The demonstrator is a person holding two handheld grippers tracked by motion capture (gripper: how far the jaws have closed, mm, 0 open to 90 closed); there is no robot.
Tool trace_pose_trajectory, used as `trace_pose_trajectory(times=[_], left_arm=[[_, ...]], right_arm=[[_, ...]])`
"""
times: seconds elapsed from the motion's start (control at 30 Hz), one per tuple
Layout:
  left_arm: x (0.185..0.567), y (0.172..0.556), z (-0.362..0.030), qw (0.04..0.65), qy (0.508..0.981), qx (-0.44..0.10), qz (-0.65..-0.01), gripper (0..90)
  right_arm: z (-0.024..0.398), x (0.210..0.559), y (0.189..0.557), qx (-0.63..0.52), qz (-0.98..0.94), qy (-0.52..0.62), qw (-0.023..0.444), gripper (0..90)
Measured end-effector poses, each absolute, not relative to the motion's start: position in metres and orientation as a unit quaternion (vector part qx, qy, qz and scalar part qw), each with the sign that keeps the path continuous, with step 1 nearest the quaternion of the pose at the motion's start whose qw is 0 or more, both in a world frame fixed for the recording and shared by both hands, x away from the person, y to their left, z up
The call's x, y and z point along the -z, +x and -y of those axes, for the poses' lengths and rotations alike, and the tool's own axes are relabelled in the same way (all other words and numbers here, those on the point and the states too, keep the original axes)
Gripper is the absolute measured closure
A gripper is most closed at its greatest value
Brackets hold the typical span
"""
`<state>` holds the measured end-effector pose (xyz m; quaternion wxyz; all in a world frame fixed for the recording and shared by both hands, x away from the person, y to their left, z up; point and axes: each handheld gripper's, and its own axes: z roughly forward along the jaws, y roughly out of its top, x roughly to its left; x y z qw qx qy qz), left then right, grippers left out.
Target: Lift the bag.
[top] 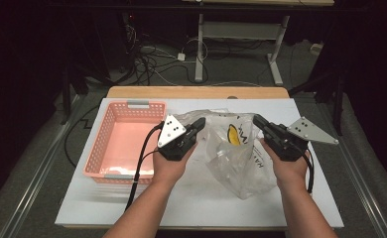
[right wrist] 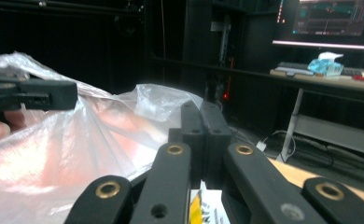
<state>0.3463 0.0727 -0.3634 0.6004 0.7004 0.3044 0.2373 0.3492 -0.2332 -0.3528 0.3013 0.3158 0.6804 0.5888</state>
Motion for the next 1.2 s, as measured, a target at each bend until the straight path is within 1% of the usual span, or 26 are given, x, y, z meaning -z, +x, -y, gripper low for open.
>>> trace_pose_trajectory(times=[0.23, 0.47, 0.67, 1.0, 1.1, 1.2], left_arm=[[0.322, 0.355, -0.068, 0.607, 0.692, -0.275, -0.278, 88.4], [0.288, 0.369, -0.058, 0.613, 0.688, -0.282, -0.266, 88.4], [0.265, 0.378, -0.048, 0.619, 0.684, -0.285, -0.259, 88.4], [0.251, 0.399, -0.044, 0.605, 0.685, -0.299, -0.274, 88.4], [0.255, 0.407, -0.044, 0.597, 0.690, -0.296, -0.282, 88.4], [0.268, 0.414, -0.044, 0.583, 0.701, -0.290, -0.291, 88.4]], right_arm=[[0.229, 0.332, 0.359, -0.599, -0.666, 0.315, 0.314, 90.0], [0.236, 0.304, 0.367, -0.608, -0.644, 0.318, 0.337, 90.0], [0.255, 0.279, 0.375, -0.613, -0.617, 0.340, 0.358, 90.0], [0.285, 0.256, 0.394, -0.600, -0.598, 0.363, 0.387, 90.0], [0.290, 0.252, 0.398, -0.598, -0.597, 0.362, 0.393, 90.0], [0.293, 0.256, 0.403, -0.591, -0.604, 0.363, 0.391, 90.0]])
